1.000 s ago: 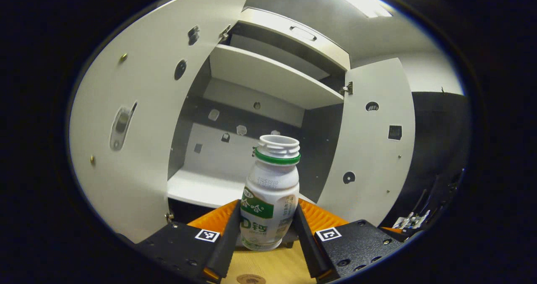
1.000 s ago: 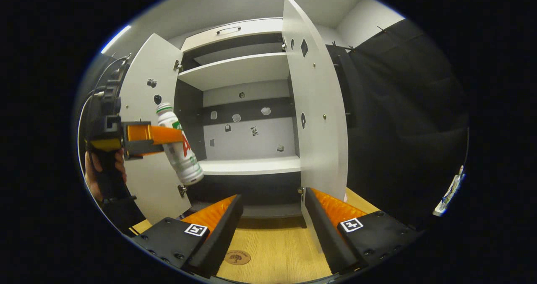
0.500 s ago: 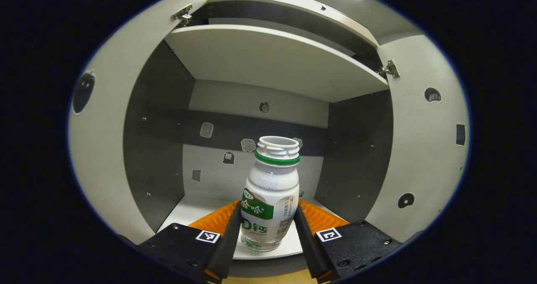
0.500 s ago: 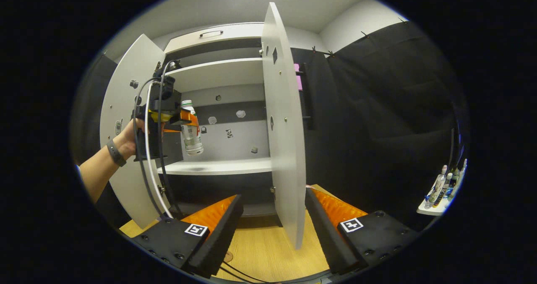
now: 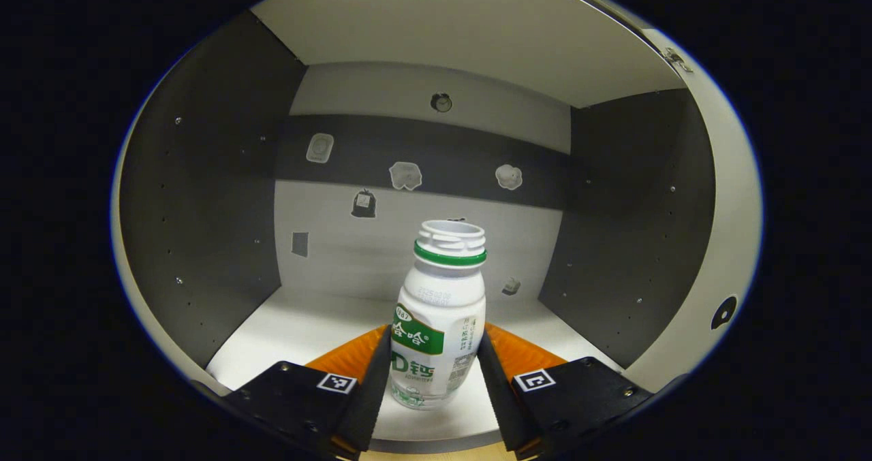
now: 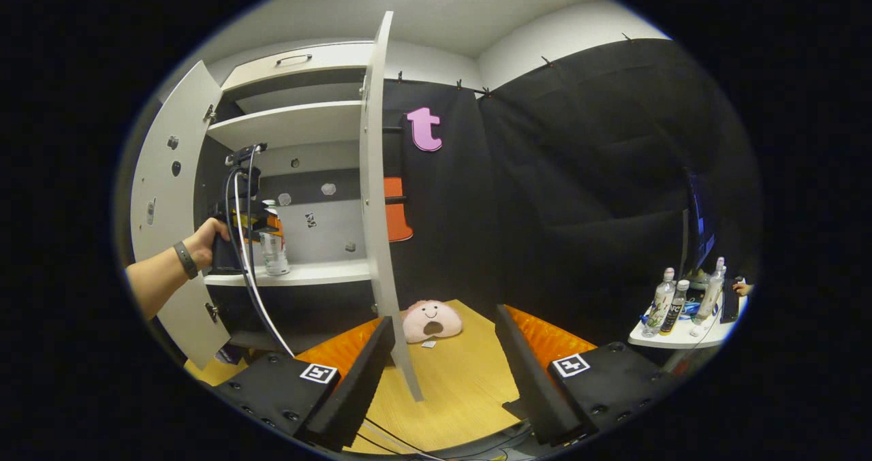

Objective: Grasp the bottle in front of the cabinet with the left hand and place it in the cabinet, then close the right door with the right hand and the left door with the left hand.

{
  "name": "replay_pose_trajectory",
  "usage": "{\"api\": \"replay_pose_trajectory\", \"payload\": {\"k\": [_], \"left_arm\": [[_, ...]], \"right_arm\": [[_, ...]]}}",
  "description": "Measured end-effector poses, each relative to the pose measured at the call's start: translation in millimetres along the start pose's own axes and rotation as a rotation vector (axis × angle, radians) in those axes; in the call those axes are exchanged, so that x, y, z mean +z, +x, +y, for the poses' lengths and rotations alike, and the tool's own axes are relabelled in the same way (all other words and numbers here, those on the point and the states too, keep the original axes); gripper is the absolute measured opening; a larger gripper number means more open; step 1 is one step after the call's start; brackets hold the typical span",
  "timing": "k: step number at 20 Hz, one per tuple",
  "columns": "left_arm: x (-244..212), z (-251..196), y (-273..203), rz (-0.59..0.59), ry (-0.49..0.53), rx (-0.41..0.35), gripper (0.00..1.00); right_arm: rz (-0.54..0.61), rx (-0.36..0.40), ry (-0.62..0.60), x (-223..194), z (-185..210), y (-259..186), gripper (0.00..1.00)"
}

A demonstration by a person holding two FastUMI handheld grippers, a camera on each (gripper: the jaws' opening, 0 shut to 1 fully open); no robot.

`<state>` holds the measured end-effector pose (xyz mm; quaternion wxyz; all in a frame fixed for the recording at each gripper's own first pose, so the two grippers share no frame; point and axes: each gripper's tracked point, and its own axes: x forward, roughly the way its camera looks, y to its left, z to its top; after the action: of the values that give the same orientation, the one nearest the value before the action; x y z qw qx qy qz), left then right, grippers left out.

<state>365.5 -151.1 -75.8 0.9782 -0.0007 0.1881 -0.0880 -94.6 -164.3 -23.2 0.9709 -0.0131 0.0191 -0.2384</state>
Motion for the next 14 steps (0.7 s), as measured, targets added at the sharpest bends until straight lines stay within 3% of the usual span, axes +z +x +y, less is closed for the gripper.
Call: {"api": "replay_pose_trajectory", "payload": {"k": [5,7,14], "left_arm": [[-1.4,3.1,5.1,-0.011,-0.001,-0.007,0.78],[0.2,0.9,1.7,-0.024,-0.009,-0.021,0.96],[66.5,12.3,-64.1,-0.228,0.021,0.002,0.92]], "right_arm": [[0.002,0.016,0.004,0.3,3.7,6.1,0.98],[-0.001,0.032,0.001,0.9,9.5,9.4,0.98],[0.01,0.08,0.005,-2.0,24.6,15.5,0.98]]}}
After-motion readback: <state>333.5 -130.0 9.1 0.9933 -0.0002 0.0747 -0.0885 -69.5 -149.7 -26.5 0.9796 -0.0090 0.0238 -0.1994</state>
